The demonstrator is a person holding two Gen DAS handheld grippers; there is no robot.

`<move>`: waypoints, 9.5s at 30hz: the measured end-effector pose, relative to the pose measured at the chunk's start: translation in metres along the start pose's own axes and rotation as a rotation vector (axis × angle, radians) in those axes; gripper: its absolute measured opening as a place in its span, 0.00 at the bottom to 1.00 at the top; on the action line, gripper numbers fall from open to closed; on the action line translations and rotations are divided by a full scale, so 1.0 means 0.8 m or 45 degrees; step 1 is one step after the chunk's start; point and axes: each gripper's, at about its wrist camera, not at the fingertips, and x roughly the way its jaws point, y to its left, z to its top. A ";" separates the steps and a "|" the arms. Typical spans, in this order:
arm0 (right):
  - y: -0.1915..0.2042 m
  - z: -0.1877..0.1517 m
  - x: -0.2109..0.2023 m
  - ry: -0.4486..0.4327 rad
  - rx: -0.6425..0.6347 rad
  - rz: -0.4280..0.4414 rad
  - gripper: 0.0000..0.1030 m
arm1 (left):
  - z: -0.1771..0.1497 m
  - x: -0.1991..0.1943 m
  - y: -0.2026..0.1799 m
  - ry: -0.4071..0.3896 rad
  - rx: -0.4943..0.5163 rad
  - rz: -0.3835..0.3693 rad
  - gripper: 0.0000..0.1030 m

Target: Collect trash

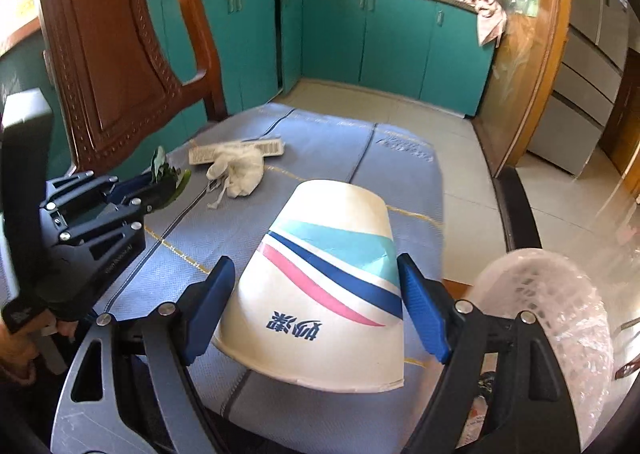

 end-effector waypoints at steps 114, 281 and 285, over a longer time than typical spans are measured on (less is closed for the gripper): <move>-0.015 -0.061 0.079 0.135 0.277 0.235 0.41 | 0.066 0.207 0.036 0.462 -0.150 -0.296 0.82; -0.215 -0.152 -0.127 -0.131 0.563 -0.345 0.76 | 0.056 -0.088 -0.239 -0.028 0.122 -0.393 0.78; -0.195 -0.148 -0.145 -0.172 0.534 -0.373 0.87 | 0.054 -0.121 -0.212 -0.106 0.103 -0.326 0.85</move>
